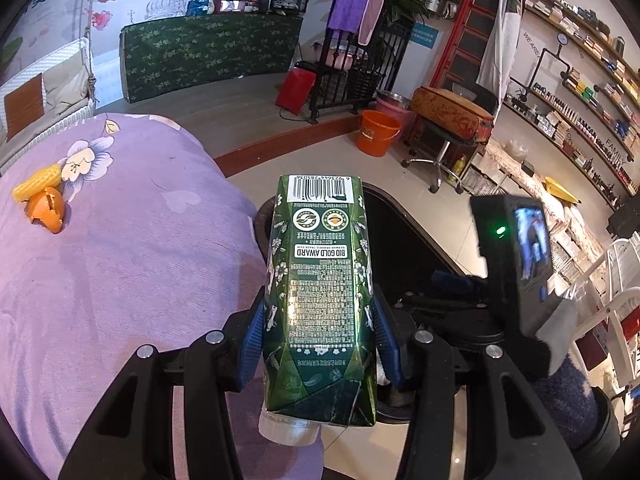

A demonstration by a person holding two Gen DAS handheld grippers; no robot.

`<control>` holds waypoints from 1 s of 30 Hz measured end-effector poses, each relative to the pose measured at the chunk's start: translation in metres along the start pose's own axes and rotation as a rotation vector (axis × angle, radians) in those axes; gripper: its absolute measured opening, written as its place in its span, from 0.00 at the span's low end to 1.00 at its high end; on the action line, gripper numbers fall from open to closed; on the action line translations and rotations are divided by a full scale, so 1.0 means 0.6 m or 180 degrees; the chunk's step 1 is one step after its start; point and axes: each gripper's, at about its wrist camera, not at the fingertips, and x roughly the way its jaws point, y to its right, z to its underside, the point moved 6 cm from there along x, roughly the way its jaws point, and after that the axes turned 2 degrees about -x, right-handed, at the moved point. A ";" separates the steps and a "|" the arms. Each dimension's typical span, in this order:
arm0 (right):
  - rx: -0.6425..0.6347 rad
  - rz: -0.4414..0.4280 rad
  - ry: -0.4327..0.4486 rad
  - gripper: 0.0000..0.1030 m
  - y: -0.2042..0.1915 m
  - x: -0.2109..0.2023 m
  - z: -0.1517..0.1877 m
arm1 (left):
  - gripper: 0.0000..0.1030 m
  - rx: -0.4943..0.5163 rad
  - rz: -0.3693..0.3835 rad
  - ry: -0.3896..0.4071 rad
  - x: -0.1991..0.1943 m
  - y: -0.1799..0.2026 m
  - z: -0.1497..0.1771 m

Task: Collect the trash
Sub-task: 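Carry the carton and paper wrapper over the bin and open both tools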

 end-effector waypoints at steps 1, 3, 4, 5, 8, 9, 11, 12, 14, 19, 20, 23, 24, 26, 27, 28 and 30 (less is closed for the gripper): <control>0.0052 0.0016 0.0076 0.64 0.008 -0.011 -0.005 | 0.46 0.0019 0.0012 -0.0030 0.006 0.004 0.001; 0.0120 0.0052 0.0189 0.66 0.019 -0.024 -0.011 | 0.46 0.0032 0.0038 -0.0080 0.016 0.011 0.004; 0.0180 0.0092 0.0276 0.67 0.030 -0.037 -0.016 | 0.46 0.0037 0.0054 -0.0109 0.022 0.015 0.005; 0.0219 0.0115 0.0326 0.68 0.035 -0.044 -0.019 | 0.46 0.0043 0.0067 -0.0138 0.029 0.019 0.005; 0.0373 0.0188 0.0489 0.68 0.062 -0.068 -0.026 | 0.46 0.0054 0.0113 -0.0218 0.047 0.032 0.005; 0.0426 0.0210 0.0536 0.69 0.071 -0.076 -0.028 | 0.46 0.0055 0.0124 -0.0240 0.052 0.036 0.006; 0.0500 0.0247 0.0604 0.69 0.082 -0.085 -0.031 | 0.46 0.0061 0.0147 -0.0296 0.065 0.045 0.007; 0.0525 0.0273 0.0632 0.69 0.087 -0.089 -0.031 | 0.46 0.0062 0.0156 -0.0325 0.071 0.048 0.007; 0.0566 0.0323 0.0669 0.69 0.100 -0.095 -0.034 | 0.46 0.0047 0.0181 -0.0386 0.083 0.055 0.010; 0.0676 0.0380 0.0735 0.69 0.125 -0.102 -0.034 | 0.46 0.0066 0.0214 -0.0534 0.112 0.069 0.014; 0.0692 0.0380 0.0744 0.69 0.129 -0.102 -0.033 | 0.46 0.0073 0.0220 -0.0560 0.118 0.072 0.014; 0.0727 0.0393 0.0749 0.69 0.138 -0.100 -0.035 | 0.46 0.0098 0.0228 -0.0639 0.134 0.082 0.017; 0.0740 0.0397 0.0756 0.69 0.141 -0.101 -0.035 | 0.46 0.0107 0.0234 -0.0670 0.139 0.083 0.019; 0.0763 0.0409 0.0767 0.69 0.147 -0.103 -0.037 | 0.47 0.0128 0.0234 -0.0725 0.150 0.088 0.020; 0.0775 0.0415 0.0774 0.69 0.149 -0.103 -0.037 | 0.47 0.0144 0.0234 -0.0750 0.154 0.091 0.020; 0.0789 0.0420 0.0780 0.69 0.152 -0.104 -0.038 | 0.47 0.0166 0.0241 -0.0786 0.160 0.095 0.021; 0.0809 0.0423 0.0780 0.69 0.157 -0.104 -0.038 | 0.47 0.0221 0.0247 -0.0848 0.170 0.100 0.024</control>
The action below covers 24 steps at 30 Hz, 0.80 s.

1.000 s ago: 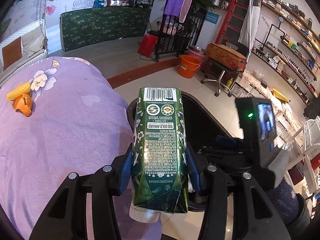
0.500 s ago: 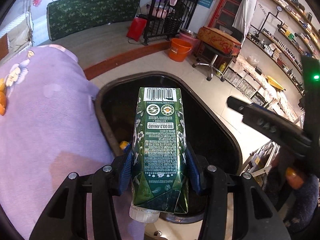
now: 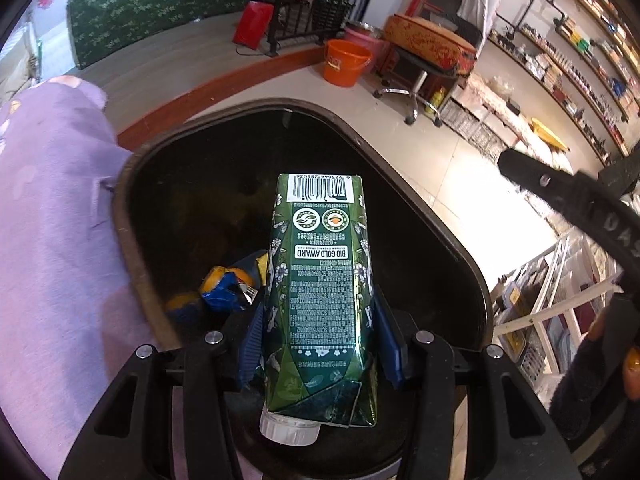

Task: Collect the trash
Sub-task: 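Carry the carton and paper wrapper over the bin and open both tools, then move both tools back to the table toward the orange peel and yellow net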

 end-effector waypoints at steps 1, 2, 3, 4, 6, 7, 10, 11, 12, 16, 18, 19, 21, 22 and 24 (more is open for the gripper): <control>0.0008 0.0002 0.0005 0.69 0.002 -0.001 0.002 | 0.47 0.0022 -0.0021 -0.0015 0.004 0.003 -0.001; 0.0018 0.0004 0.0014 0.69 0.004 -0.002 0.002 | 0.49 0.0047 -0.0046 -0.0027 0.007 0.004 -0.002; 0.0024 0.0007 0.0018 0.69 0.005 -0.003 0.002 | 0.55 0.0065 -0.0065 -0.0041 0.009 0.003 0.000; 0.0027 0.0011 0.0020 0.69 0.006 -0.003 0.002 | 0.59 0.0065 -0.0071 -0.0045 0.010 0.004 -0.002; 0.0053 0.0017 0.0027 0.69 0.010 -0.003 0.001 | 0.71 0.0046 -0.0050 0.0001 0.006 0.004 -0.004; 0.0063 0.0017 0.0032 0.69 0.011 -0.004 0.002 | 0.72 0.0050 -0.0034 0.0032 0.003 0.007 -0.005; 0.0078 0.0039 0.0056 0.69 0.017 -0.005 -0.002 | 0.77 0.0110 -0.0070 0.0107 -0.006 0.007 -0.004; 0.0083 0.0040 0.0064 0.69 0.019 -0.006 -0.004 | 0.78 0.0118 -0.0074 0.0122 -0.008 0.006 -0.005; 0.0082 0.0039 0.0068 0.69 0.019 -0.005 -0.005 | 0.78 0.0116 -0.0069 0.0138 -0.011 0.007 -0.005; 0.0086 0.0046 0.0094 0.72 0.019 -0.004 -0.007 | 0.80 0.0070 -0.0036 0.0265 -0.038 0.007 -0.003; 0.0079 0.0040 0.0092 0.72 0.013 -0.005 -0.005 | 0.81 0.0075 -0.0069 0.0355 -0.055 0.005 -0.002; 0.0068 0.0034 0.0088 0.72 0.010 -0.004 -0.005 | 0.81 0.0082 -0.0090 0.0396 -0.061 0.006 -0.001; 0.0034 -0.0012 0.0086 0.72 0.000 -0.003 -0.005 | 0.82 0.0121 -0.0110 0.0493 -0.080 0.004 -0.001; 0.0023 -0.0030 0.0090 0.72 -0.001 -0.003 -0.006 | 0.82 0.0149 -0.0133 0.0553 -0.093 0.004 0.001; -0.0013 -0.0107 0.0097 0.72 -0.013 -0.002 -0.007 | 0.84 0.0185 -0.0177 0.0657 -0.111 0.001 0.002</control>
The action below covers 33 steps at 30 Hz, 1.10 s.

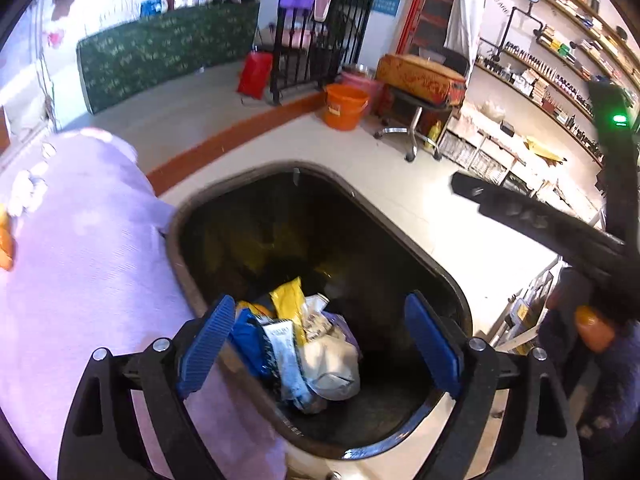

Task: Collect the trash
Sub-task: 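Move both tools back to the table toward the orange peel and yellow net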

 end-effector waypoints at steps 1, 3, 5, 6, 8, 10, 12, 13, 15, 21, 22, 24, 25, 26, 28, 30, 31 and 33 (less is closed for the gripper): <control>-0.0019 -0.0048 0.0005 0.72 -0.010 0.000 0.000 | 0.84 0.0007 -0.0036 0.0061 -0.012 -0.005 -0.001; -0.0106 -0.0177 0.0016 0.72 -0.039 0.001 -0.001 | 0.86 -0.0007 -0.0083 0.0156 -0.030 -0.016 -0.003; -0.0189 -0.0269 0.0032 0.72 -0.066 0.002 -0.004 | 0.86 -0.0066 -0.0137 0.0234 -0.049 -0.034 -0.004; -0.0226 -0.0339 0.0024 0.72 -0.081 0.003 -0.004 | 0.86 -0.0092 -0.0176 0.0261 -0.057 -0.044 -0.003; -0.0359 -0.0556 -0.0018 0.72 -0.127 0.007 -0.002 | 0.87 -0.0138 -0.0285 0.0339 -0.078 -0.071 -0.002; -0.0487 -0.0693 -0.0026 0.72 -0.169 0.007 -0.004 | 0.88 -0.0173 -0.0441 0.0416 -0.095 -0.100 0.001; -0.0589 -0.0851 -0.0045 0.72 -0.206 0.005 -0.002 | 0.89 -0.0224 -0.0583 0.0461 -0.109 -0.130 0.005; -0.0637 -0.0947 -0.0059 0.72 -0.226 0.004 0.000 | 0.89 -0.0275 -0.0642 0.0463 -0.116 -0.150 0.008; -0.0751 -0.1104 -0.0081 0.72 -0.267 0.000 0.003 | 0.89 -0.0386 -0.0755 0.0468 -0.128 -0.188 0.013; -0.1129 -0.1561 -0.0165 0.72 -0.400 -0.017 0.016 | 0.89 -0.0680 -0.1147 0.0431 -0.165 -0.311 0.037; -0.1233 -0.1637 -0.0168 0.72 -0.429 -0.020 0.018 | 0.89 -0.0749 -0.1201 0.0419 -0.174 -0.335 0.045; -0.1379 -0.1748 -0.0175 0.72 -0.474 -0.025 0.025 | 0.89 -0.0828 -0.1295 0.0413 -0.186 -0.368 0.056; -0.1468 -0.1806 -0.0191 0.72 -0.499 -0.026 0.028 | 0.89 -0.0880 -0.1368 0.0401 -0.191 -0.390 0.062; -0.1561 -0.1866 -0.0208 0.72 -0.527 -0.026 0.030 | 0.89 -0.0917 -0.1408 0.0387 -0.198 -0.412 0.070; -0.1730 -0.1990 -0.0243 0.72 -0.580 -0.026 0.035 | 0.89 -0.1018 -0.1497 0.0350 -0.205 -0.443 0.079; -0.1858 -0.2089 -0.0243 0.72 -0.628 -0.026 0.036 | 0.89 -0.1113 -0.1572 0.0315 -0.213 -0.476 0.087; -0.1908 -0.2121 -0.0247 0.72 -0.647 -0.023 0.034 | 0.89 -0.1141 -0.1592 0.0304 -0.218 -0.486 0.090; -0.2044 -0.2203 -0.0299 0.72 -0.701 -0.014 0.038 | 0.89 -0.1201 -0.1632 0.0281 -0.226 -0.511 0.097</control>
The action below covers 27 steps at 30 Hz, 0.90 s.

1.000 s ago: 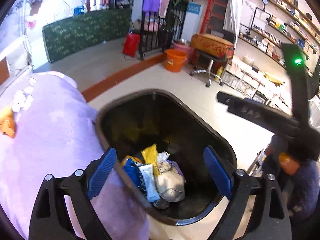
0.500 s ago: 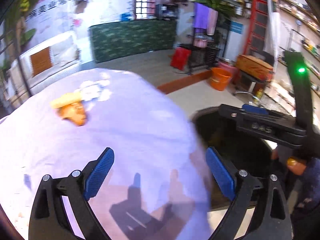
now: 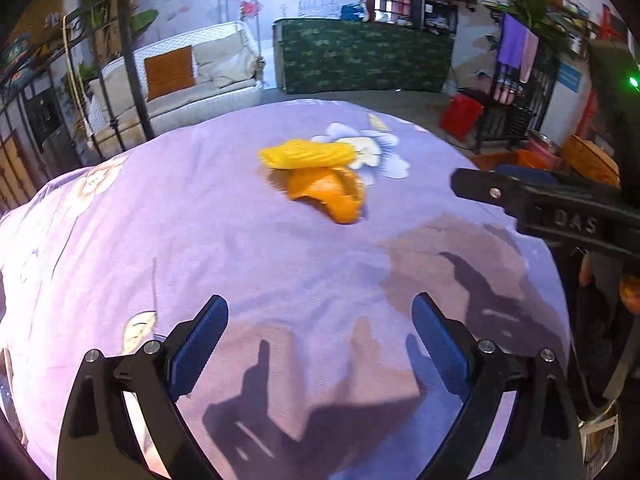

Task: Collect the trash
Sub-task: 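Move both tools back to the table toward the orange peel and yellow net, then grasp the yellow foam net with the right tool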

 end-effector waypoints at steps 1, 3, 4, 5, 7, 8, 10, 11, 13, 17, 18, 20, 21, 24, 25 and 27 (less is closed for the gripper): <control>-0.0050 -0.0063 -0.0028 0.72 -0.015 0.023 -0.016 | 0.89 -0.0020 -0.0029 -0.0026 0.006 -0.013 -0.003; -0.0119 -0.0134 -0.0067 0.72 -0.030 0.054 -0.032 | 0.89 -0.0038 -0.0045 -0.0065 0.012 -0.030 -0.005; -0.0159 -0.0136 -0.0088 0.72 -0.042 0.080 -0.046 | 0.89 -0.0063 -0.0030 -0.0096 0.018 -0.038 -0.006; -0.0186 -0.0131 -0.0105 0.72 -0.047 0.094 -0.054 | 0.89 -0.0081 -0.0014 -0.0113 0.022 -0.044 -0.008; -0.0254 -0.0146 -0.0184 0.72 -0.062 0.135 -0.073 | 0.89 -0.0103 0.0007 -0.0153 0.031 -0.054 -0.011; -0.0264 -0.0143 -0.0202 0.72 -0.065 0.148 -0.080 | 0.89 -0.0111 0.0017 -0.0167 0.033 -0.056 -0.012; -0.0291 -0.0134 -0.0287 0.72 -0.074 0.182 -0.091 | 0.89 -0.0138 0.0068 -0.0221 0.042 -0.060 -0.013; -0.0290 -0.0113 -0.0336 0.72 -0.076 0.200 -0.098 | 0.89 -0.0164 0.0094 -0.0251 0.047 -0.063 -0.015; -0.0290 -0.0092 -0.0384 0.72 -0.078 0.221 -0.106 | 0.89 -0.0185 0.0134 -0.0270 0.052 -0.064 -0.020; -0.0280 -0.0094 -0.0452 0.59 -0.075 0.244 -0.112 | 0.89 -0.0156 0.0174 -0.0297 0.062 -0.056 -0.028; -0.0286 -0.0118 -0.0431 0.53 -0.076 0.241 -0.113 | 0.89 -0.0154 0.0189 -0.0316 0.067 -0.054 -0.031; -0.0302 -0.0129 -0.0339 0.39 -0.077 0.232 -0.118 | 0.89 -0.0133 0.0219 -0.0346 0.075 -0.048 -0.037; -0.0298 -0.0135 -0.0286 0.34 -0.075 0.223 -0.120 | 0.89 -0.0117 0.0227 -0.0353 0.078 -0.046 -0.040; -0.0170 -0.0170 -0.0120 0.28 -0.061 0.199 -0.133 | 0.89 -0.0102 0.0301 -0.0404 0.091 -0.034 -0.049; -0.0156 -0.0143 -0.0074 0.27 -0.056 0.190 -0.136 | 0.89 -0.0114 0.0329 -0.0428 0.096 -0.033 -0.052; -0.0150 -0.0151 -0.0010 0.26 -0.053 0.183 -0.142 | 0.89 -0.0131 0.0358 -0.0473 0.109 -0.030 -0.060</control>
